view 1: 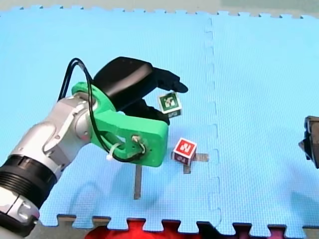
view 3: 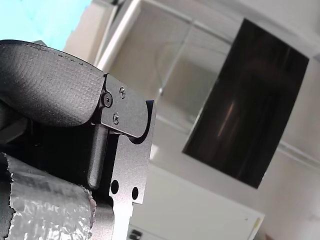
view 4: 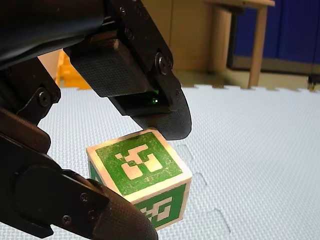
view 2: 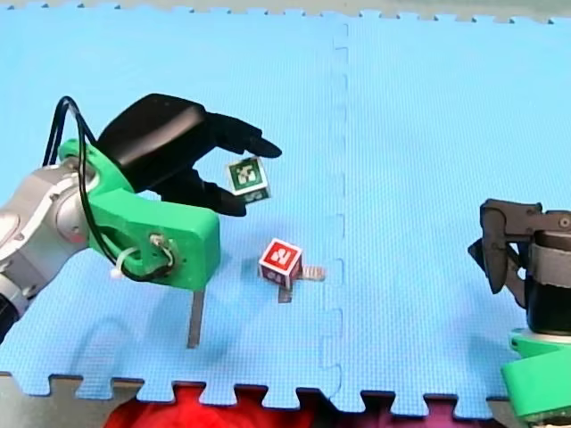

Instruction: Stack cube left

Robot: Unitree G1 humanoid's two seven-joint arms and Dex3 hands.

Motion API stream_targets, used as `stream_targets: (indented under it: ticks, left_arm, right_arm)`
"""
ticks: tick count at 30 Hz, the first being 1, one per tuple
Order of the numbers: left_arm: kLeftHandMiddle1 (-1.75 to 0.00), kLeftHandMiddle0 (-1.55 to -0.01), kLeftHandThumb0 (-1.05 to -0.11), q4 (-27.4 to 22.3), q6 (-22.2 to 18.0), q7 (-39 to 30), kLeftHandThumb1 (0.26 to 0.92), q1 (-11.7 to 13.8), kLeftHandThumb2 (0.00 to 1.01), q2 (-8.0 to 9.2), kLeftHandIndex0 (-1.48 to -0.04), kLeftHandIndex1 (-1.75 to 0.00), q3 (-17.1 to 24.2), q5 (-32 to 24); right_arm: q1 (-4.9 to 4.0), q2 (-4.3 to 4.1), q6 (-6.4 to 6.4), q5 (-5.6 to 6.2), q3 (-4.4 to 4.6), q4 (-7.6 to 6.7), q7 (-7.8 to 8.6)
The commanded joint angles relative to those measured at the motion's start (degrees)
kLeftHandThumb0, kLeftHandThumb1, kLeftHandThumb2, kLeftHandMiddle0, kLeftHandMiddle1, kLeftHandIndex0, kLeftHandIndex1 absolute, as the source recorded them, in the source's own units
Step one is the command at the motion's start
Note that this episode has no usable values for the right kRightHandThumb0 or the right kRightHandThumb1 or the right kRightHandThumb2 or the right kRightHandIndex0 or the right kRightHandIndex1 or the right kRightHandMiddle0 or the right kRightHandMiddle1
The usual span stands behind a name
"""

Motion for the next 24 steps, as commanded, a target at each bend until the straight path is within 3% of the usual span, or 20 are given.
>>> stream_targets:
  ticks: [1, 6, 12, 15, 24]
  left_arm:
    - [-1.75, -1.01, -0.443, -6.00, 4.79, -6.33, 0.801, 1.07, 0.00, 1.52, -1.29, -0.08, 0.85, -0.85]
    - [-1.75, -1.02, -0.442, -10.54, 12.23, -14.30, 0.800, 1.29, 0.00, 1.30, -1.29, -0.07, 0.34, -0.37]
    - [-1.75, -1.02, -0.443, -5.95, 14.97, -15.58, 0.800, 0.20, 0.00, -2.65, -1.29, -0.06, -1.64, -0.01]
    - [-1.75, -1.02, -0.443, -4.97, 15.09, -16.72, 0.801, -0.13, 0.00, -3.27, -1.30, -0.06, -1.67, -0.75]
    - [-1.75, -1.02, -0.435, -2.56, 10.30, -15.08, 0.805, 0.52, 0.00, -3.99, -1.30, -0.05, -1.34, -2.67]
  right_arm:
    - [-0.26, -0.22, -0.38, 0.53, -0.32, 0.15, -0.07]
    - [-0.41, -0.17, -0.15, 0.41, -0.40, 0.27, -0.22]
    - [-0.32, 0.06, 0.15, 0.23, -0.41, -0.14, -0.38]
    - [-0.30, 0.13, 0.16, 0.15, -0.44, -0.28, -0.46]
    - [-0.28, 0.38, 0.02, -0.50, -0.46, -0.23, -1.16]
